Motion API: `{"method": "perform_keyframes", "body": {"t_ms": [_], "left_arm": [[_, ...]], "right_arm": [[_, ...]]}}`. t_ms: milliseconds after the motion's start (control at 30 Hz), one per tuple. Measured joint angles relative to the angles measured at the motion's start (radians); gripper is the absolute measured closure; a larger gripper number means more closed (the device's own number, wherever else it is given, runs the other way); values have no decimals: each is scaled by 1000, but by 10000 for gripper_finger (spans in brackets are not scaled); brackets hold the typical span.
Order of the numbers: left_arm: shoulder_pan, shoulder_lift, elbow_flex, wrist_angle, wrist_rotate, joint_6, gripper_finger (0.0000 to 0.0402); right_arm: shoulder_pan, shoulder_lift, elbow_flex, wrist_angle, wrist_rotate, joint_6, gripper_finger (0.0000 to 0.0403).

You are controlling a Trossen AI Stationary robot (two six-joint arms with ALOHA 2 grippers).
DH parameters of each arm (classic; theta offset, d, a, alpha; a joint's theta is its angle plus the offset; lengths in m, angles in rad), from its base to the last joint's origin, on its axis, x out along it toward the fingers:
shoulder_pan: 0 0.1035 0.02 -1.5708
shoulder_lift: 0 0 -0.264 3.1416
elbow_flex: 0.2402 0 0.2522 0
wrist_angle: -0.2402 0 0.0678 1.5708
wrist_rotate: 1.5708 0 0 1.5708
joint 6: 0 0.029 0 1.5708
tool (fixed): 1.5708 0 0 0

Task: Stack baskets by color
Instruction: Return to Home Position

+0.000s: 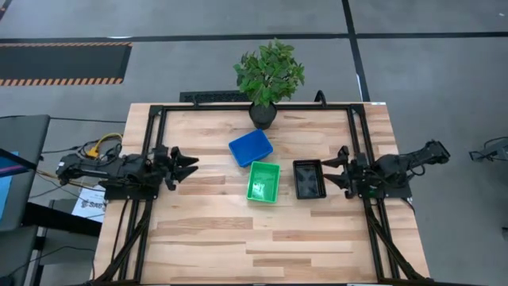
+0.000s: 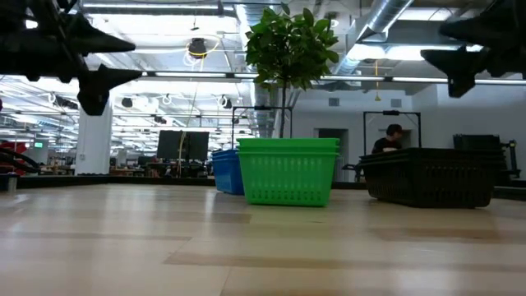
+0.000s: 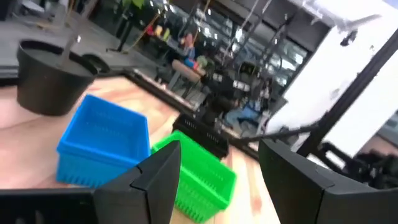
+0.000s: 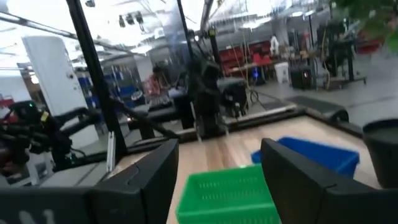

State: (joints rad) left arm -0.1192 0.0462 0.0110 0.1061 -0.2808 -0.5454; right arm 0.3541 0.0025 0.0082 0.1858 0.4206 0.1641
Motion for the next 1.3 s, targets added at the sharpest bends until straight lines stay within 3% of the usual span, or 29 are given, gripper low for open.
{"method": "perform_keyframes", "body": {"t_ms": [167, 433, 733, 933, 1300], "left_arm": [[0, 0, -1, 7, -13, -9, 198], [0, -1, 0, -36, -5, -34, 198], [-21, -1, 0, -44, 31, 228, 198], [-53, 0, -1, -47, 87, 262, 198], [-72, -1, -1, -50, 86, 254, 198]], "right_arm": [[-17, 0, 0, -94, 0, 23, 154], [-60, 0, -1, -107, 1, 15, 154], [-75, 3, -2, -113, 0, 10, 154], [-75, 3, -2, -114, 0, 8, 154], [-75, 3, -3, -115, 0, 12, 154]]}}
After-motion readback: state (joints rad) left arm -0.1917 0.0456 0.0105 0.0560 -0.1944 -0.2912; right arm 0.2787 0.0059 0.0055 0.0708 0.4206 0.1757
